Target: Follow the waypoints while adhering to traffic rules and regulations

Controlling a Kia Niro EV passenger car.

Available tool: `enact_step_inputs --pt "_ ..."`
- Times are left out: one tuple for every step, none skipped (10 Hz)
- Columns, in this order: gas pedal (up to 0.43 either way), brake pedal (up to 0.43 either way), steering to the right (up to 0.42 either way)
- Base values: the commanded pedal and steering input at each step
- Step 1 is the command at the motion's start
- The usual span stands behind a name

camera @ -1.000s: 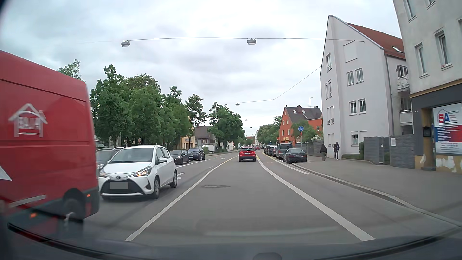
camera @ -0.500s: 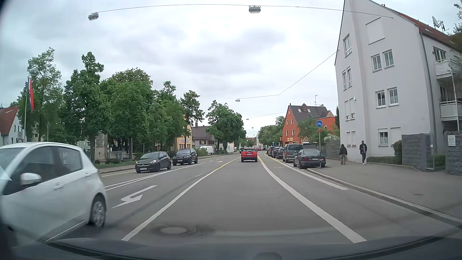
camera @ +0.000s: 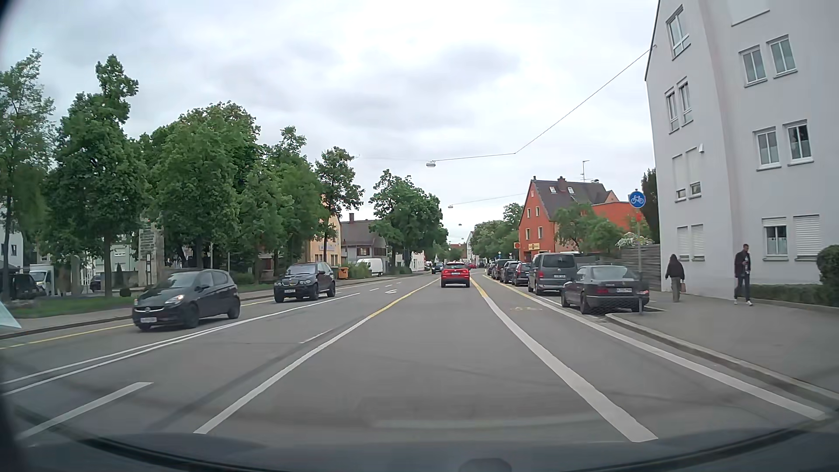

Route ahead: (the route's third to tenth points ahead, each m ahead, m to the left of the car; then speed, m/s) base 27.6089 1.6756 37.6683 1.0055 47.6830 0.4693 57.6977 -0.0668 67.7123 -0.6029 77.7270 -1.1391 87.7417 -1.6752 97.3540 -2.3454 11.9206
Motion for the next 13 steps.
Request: enact_step_inputs --pt "0.138 0.0 0.0" --pt "0.15 0.0 0.0" --pt "0.157 0.0 0.0" --pt "0.157 0.0 0.0" --pt "0.169 0.0 0.0" --pt "0.169 0.0 0.001" --pt "0.169 0.0 0.001" --pt "0.169 0.0 0.001" --pt "0.169 0.0 0.001" --pt "0.169 0.0 0.001" --pt "0.169 0.0 0.002" --pt "0.169 0.0 0.002" --pt "0.169 0.0 0.002"
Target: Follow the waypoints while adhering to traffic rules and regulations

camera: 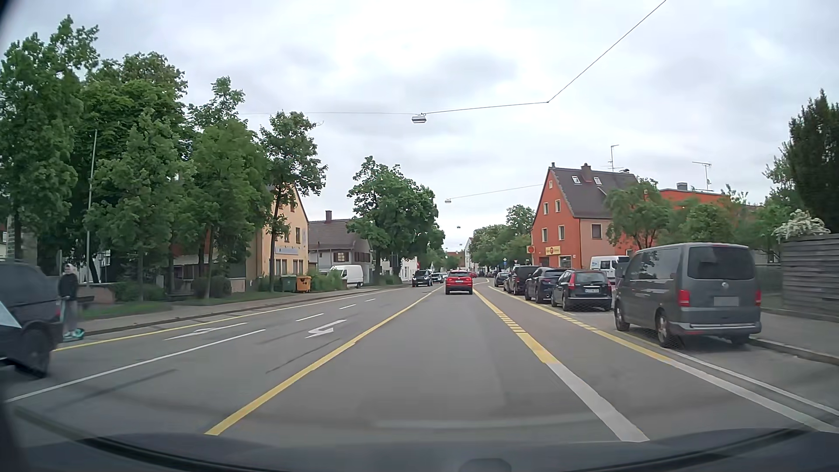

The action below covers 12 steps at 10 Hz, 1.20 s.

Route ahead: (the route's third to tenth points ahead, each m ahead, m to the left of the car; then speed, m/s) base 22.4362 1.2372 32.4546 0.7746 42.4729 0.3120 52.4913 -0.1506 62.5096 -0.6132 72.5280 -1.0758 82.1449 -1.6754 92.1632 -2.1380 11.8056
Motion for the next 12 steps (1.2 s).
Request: enact_step_inputs --pt "0.169 0.0 0.002" --pt "0.169 0.0 0.002" --pt "0.169 0.0 0.002" --pt "0.157 0.0 0.003" --pt "0.157 0.0 0.003" --pt "0.157 0.0 0.003" --pt "0.157 0.0 0.003" --pt "0.15 0.0 0.003" --pt "0.15 0.0 0.003" --pt "0.15 0.0 0.003" --pt "0.15 0.0 0.003" --pt "0.15 0.0 0.003"
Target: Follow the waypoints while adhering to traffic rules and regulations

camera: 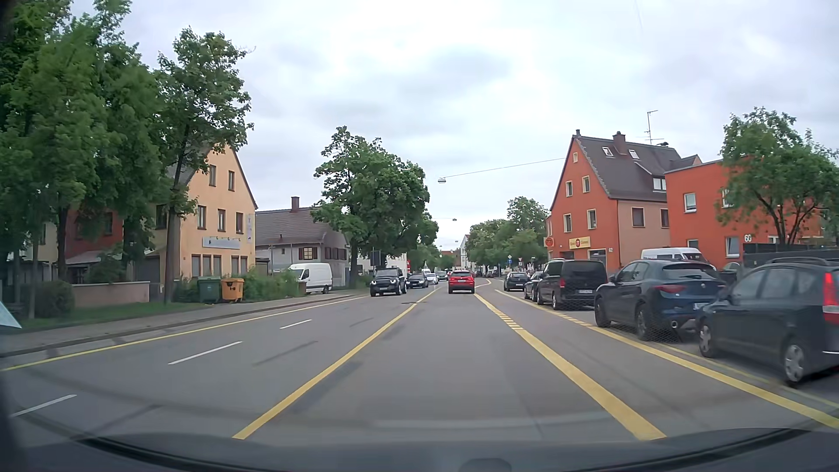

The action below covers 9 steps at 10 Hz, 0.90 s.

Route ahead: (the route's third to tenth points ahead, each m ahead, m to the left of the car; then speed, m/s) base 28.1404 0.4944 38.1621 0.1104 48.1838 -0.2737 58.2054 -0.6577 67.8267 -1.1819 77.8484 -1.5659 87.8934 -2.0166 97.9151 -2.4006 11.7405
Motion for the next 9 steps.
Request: enact_step_inputs --pt "0.15 0.0 0.003" --pt "0.15 0.0 0.004" --pt "0.15 0.0 0.004" --pt "0.15 0.0 0.004" --pt "0.15 0.0 0.004" --pt "0.15 0.0 0.004" --pt "0.15 0.0 0.004" --pt "0.15 0.0 0.004" --pt "0.15 0.0 0.004"
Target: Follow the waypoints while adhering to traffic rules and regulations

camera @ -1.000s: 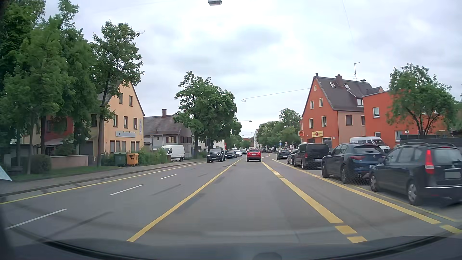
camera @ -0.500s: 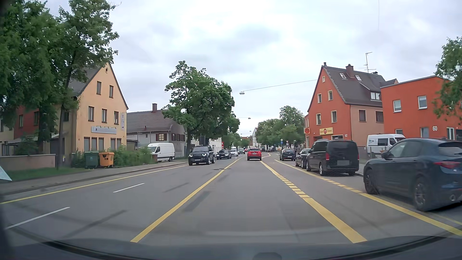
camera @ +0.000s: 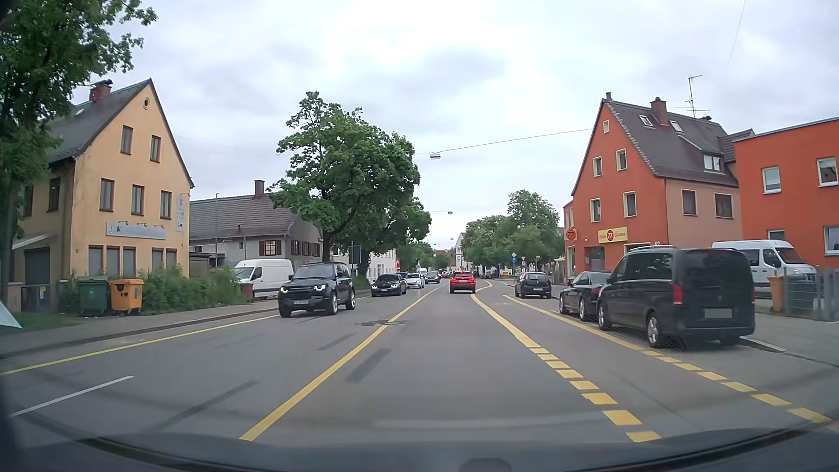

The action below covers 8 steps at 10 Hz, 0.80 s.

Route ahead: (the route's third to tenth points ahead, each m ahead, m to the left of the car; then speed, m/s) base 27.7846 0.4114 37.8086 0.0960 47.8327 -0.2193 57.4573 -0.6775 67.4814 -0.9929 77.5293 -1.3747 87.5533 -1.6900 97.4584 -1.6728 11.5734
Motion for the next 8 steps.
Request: enact_step_inputs --pt "0.15 0.0 0.004" --pt "0.15 0.0 0.004" --pt "0.15 0.0 0.004" --pt "0.15 0.0 0.003" --pt "0.157 0.0 0.003" --pt "0.157 0.0 0.003" --pt "0.157 0.0 0.003" --pt "0.157 0.0 0.003"
